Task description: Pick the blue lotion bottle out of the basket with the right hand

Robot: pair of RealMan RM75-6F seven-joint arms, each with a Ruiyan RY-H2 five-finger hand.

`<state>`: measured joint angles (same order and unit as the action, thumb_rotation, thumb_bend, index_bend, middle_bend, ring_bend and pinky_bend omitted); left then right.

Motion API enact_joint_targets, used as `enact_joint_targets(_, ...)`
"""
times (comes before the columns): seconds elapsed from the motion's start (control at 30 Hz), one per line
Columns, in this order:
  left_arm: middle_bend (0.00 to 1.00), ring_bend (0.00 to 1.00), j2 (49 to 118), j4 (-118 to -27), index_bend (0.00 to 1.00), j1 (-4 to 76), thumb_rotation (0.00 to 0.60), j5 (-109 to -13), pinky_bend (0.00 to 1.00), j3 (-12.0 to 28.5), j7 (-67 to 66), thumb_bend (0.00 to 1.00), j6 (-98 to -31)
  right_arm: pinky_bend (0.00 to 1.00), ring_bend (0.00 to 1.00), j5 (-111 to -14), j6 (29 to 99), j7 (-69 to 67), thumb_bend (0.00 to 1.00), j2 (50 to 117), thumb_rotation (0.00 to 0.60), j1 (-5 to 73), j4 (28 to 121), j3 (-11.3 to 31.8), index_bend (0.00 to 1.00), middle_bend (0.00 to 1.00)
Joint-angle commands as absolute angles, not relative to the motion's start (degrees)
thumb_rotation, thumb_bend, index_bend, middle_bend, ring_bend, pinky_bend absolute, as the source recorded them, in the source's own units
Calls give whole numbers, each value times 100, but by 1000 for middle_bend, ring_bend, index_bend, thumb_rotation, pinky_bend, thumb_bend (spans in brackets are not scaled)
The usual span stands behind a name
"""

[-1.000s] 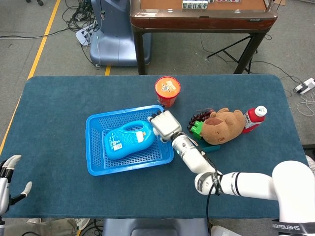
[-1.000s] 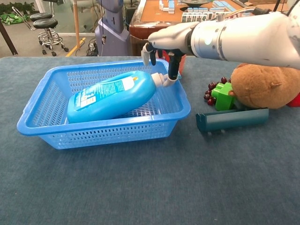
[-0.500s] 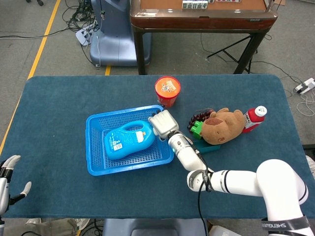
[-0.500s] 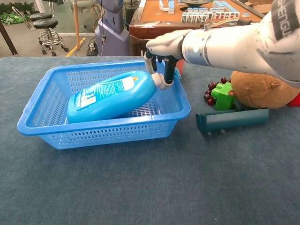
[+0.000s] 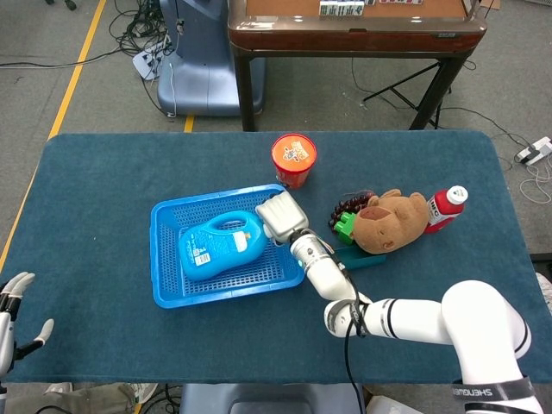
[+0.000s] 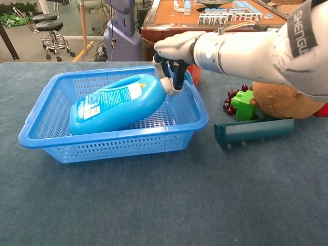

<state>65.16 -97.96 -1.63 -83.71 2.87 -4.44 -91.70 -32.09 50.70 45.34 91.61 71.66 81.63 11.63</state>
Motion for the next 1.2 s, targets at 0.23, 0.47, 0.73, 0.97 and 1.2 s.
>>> enact_joint_targets(0.23,135,135,6535,-9749,166,-178,600,-8350,145,306,-406,317,-9183,388,410,-4477,5442,3838,282,8390,600,6770,8888,1239,698,501)
enact_joint_targets(0.47,134,135,6559,-9744,160,-151,600,-8381,145,307,-442,317,-9151,398,433,-5208,5818,3250,282,7481,600,6283,9580,1342,700,516)
enact_joint_targets(0.73,134,135,6561,-9805,155,-138,600,-8411,145,308,-533,317,-9152,401,440,-5871,6147,2281,283,6336,600,5616,10311,1556,700,516)
enact_joint_targets(0.97,134,135,6580,-9848,149,-96,600,-8437,145,308,-626,317,-9103,403,442,-6077,6423,1760,283,5538,600,5094,10571,1719,700,516)
enact_joint_targets(1.2,134,135,6603,-9866,145,-69,600,-8463,145,304,-667,317,-9079,403,442,-5788,6300,1583,283,5289,600,4824,10215,1740,700,516)
